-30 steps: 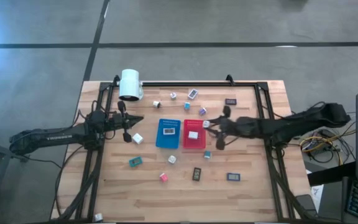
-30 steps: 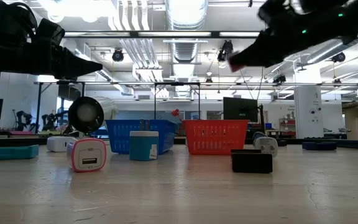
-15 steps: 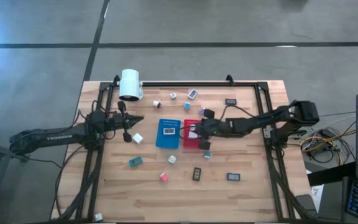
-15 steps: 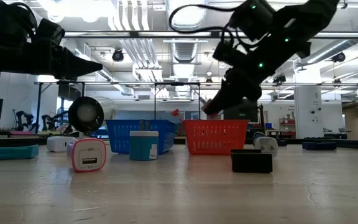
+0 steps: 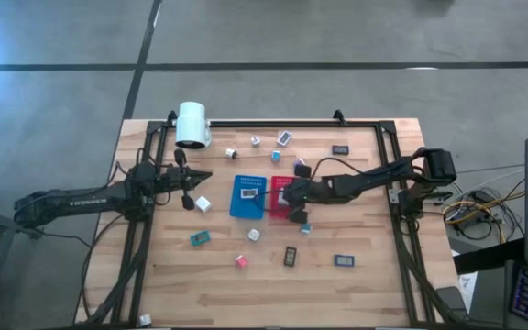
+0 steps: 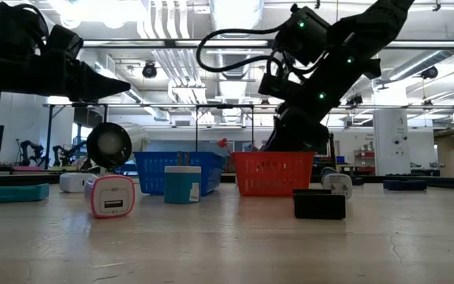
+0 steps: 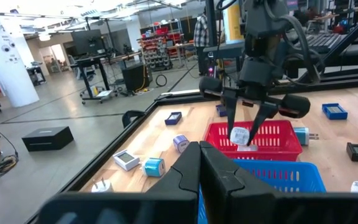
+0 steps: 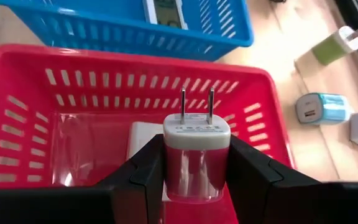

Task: Pick & Place Office items
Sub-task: Put the pink charger adapter into the red bin, then put the blue digital clock into the blue bin

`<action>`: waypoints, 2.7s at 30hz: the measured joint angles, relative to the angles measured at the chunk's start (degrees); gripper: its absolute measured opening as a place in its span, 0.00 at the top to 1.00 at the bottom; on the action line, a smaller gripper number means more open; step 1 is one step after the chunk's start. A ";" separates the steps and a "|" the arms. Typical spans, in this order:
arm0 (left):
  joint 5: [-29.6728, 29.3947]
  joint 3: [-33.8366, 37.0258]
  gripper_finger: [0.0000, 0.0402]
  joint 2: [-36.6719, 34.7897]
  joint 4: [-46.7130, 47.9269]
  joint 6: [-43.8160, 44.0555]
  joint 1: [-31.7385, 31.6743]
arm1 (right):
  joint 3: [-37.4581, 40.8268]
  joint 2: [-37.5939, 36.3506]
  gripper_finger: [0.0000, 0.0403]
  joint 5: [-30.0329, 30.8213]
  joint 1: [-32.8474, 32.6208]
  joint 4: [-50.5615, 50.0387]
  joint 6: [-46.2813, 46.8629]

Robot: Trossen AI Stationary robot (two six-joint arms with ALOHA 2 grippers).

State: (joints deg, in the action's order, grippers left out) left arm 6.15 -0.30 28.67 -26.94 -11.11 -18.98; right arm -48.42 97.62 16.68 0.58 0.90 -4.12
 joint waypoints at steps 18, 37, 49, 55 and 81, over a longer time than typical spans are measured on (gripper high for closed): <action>-0.02 -0.01 0.98 0.37 0.00 -0.44 0.00 | 0.04 -0.02 0.63 -3.69 0.20 -0.47 -0.77; -0.04 -0.02 0.98 0.37 0.00 -0.44 -0.02 | 0.11 -3.90 0.57 -3.21 0.22 -0.35 -0.79; -0.06 0.00 0.98 0.43 0.00 -0.44 -0.01 | 14.33 -22.45 0.65 -3.95 -1.61 20.63 0.26; -0.07 0.00 0.98 0.63 0.00 -0.44 -0.02 | 29.61 -34.91 0.82 -10.74 -0.28 43.08 -0.17; -0.10 0.00 0.98 0.70 0.00 -0.43 0.00 | 47.16 -83.24 0.98 -14.16 1.51 32.15 1.14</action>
State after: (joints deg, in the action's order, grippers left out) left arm 6.05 -0.30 29.36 -26.94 -11.55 -18.99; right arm -1.27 14.39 2.52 2.09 33.05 -2.97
